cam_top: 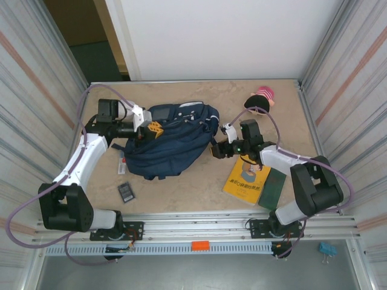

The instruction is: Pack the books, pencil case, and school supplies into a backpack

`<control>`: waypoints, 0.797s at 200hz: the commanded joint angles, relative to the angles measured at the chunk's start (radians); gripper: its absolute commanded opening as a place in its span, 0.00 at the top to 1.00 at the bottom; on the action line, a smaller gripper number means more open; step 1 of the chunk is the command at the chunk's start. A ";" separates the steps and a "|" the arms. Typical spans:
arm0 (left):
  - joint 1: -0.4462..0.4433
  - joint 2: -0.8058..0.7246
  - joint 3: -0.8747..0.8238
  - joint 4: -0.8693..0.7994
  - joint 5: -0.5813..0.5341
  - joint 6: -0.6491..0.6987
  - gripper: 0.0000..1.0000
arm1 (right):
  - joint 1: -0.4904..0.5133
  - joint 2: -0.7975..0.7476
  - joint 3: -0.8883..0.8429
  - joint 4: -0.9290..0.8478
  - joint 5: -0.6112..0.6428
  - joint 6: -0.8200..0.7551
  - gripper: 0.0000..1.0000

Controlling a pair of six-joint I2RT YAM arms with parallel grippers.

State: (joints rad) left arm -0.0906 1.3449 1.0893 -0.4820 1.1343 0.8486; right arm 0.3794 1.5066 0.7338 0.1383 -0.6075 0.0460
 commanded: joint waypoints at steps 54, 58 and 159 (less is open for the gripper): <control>0.006 -0.033 0.009 0.094 0.062 -0.036 1.00 | -0.007 -0.016 0.061 0.021 -0.028 -0.092 0.94; 0.006 -0.035 0.000 0.109 0.046 -0.046 1.00 | -0.008 -0.024 0.058 0.013 -0.028 -0.092 0.96; -0.195 -0.080 -0.145 0.478 -0.709 -0.426 1.00 | 0.089 -0.105 0.182 -0.358 0.052 -0.159 1.00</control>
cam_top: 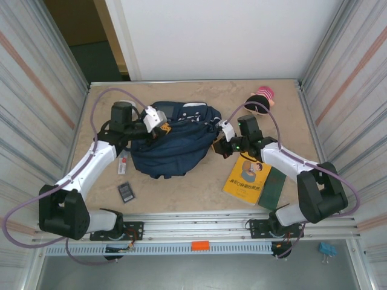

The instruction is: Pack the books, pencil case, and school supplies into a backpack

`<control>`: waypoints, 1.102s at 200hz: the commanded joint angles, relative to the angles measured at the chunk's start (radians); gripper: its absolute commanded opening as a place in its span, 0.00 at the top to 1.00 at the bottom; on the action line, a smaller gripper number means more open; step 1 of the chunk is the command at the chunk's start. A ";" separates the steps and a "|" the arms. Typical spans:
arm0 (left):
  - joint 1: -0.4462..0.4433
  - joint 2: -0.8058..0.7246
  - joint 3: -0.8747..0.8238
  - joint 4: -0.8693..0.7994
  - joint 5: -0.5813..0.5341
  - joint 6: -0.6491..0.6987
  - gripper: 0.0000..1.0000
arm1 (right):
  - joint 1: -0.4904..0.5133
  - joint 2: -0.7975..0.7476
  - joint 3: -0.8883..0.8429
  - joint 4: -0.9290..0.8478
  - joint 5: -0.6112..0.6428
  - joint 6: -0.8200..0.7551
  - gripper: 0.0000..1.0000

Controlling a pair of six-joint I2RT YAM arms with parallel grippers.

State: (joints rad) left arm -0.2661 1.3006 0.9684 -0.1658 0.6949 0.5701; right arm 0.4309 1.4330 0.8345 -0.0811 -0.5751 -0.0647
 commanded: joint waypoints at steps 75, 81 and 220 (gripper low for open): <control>-0.164 0.054 0.004 0.248 -0.599 -0.385 1.00 | 0.163 -0.031 0.199 -0.328 0.094 0.006 1.00; -0.181 0.066 0.003 0.272 -0.616 -0.426 1.00 | 0.173 -0.031 0.203 -0.326 0.100 0.022 1.00; -0.270 0.211 0.030 0.395 -0.720 -0.515 1.00 | 0.264 0.051 0.293 -0.421 0.102 0.485 1.00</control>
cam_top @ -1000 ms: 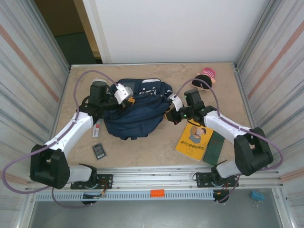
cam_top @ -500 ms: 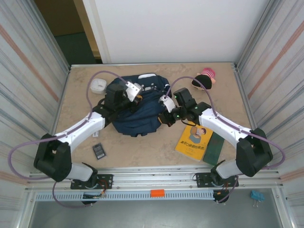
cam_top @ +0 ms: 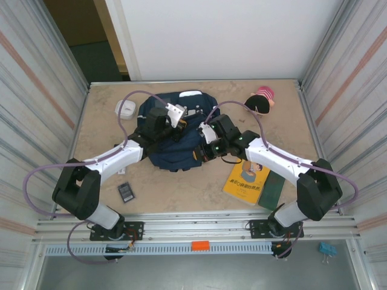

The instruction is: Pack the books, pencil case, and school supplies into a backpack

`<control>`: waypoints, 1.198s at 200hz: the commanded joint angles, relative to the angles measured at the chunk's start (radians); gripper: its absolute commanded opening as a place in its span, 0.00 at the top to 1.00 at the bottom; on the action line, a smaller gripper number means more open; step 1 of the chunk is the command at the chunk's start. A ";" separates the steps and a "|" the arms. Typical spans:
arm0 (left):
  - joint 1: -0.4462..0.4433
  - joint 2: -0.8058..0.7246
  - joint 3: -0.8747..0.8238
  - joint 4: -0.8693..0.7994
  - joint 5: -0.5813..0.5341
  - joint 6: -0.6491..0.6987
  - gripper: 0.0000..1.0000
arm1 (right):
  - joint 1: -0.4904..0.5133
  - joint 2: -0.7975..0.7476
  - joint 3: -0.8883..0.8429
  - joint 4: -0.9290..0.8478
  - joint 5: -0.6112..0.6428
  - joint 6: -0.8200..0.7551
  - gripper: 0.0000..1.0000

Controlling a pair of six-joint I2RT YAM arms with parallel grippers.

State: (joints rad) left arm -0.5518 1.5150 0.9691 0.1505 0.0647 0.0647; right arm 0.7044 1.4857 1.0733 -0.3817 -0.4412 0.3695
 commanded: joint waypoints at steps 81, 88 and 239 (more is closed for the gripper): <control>0.008 -0.008 -0.023 0.083 -0.151 -0.003 1.00 | -0.047 0.042 0.211 -0.356 -0.022 -0.054 1.00; 0.002 -0.004 -0.016 0.091 -0.150 -0.015 1.00 | -0.027 0.052 0.219 -0.334 -0.032 -0.037 1.00; 0.142 -0.098 -0.097 0.280 0.524 0.108 1.00 | -0.221 -0.089 -0.175 0.304 -0.123 0.582 0.32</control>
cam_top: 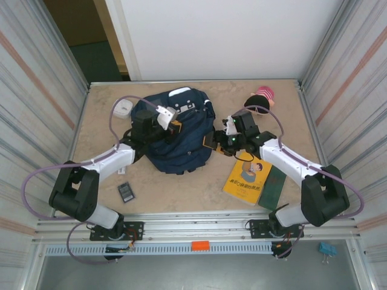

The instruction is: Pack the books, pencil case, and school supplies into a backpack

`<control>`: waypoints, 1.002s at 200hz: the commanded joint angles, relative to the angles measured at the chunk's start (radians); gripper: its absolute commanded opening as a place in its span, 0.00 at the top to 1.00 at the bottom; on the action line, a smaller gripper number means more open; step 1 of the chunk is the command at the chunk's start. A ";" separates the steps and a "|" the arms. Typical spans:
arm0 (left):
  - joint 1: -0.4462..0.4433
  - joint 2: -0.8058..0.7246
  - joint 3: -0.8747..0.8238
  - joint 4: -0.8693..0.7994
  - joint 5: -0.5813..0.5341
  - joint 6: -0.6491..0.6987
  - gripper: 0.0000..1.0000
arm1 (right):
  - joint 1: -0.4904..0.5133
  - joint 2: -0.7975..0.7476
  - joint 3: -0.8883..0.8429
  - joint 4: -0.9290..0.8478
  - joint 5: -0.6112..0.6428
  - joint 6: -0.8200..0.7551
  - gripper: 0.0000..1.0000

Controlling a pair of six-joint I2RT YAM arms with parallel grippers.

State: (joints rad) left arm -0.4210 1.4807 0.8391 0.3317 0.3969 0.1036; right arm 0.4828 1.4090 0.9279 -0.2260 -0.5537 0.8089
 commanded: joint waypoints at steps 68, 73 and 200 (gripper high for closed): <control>0.021 -0.039 0.042 0.155 0.281 0.008 1.00 | 0.057 0.112 -0.058 0.491 0.057 0.403 0.56; 0.020 -0.042 0.040 0.152 0.272 0.003 1.00 | 0.062 0.116 -0.059 0.505 0.067 0.415 0.61; -0.098 -0.529 0.109 -0.707 -0.395 -0.705 0.51 | 0.208 0.076 0.045 0.565 0.451 0.451 1.00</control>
State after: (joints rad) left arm -0.4862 1.0233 0.9604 -0.1196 0.1432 -0.3237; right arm 0.6628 1.5162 0.9016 0.2470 -0.2234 1.2312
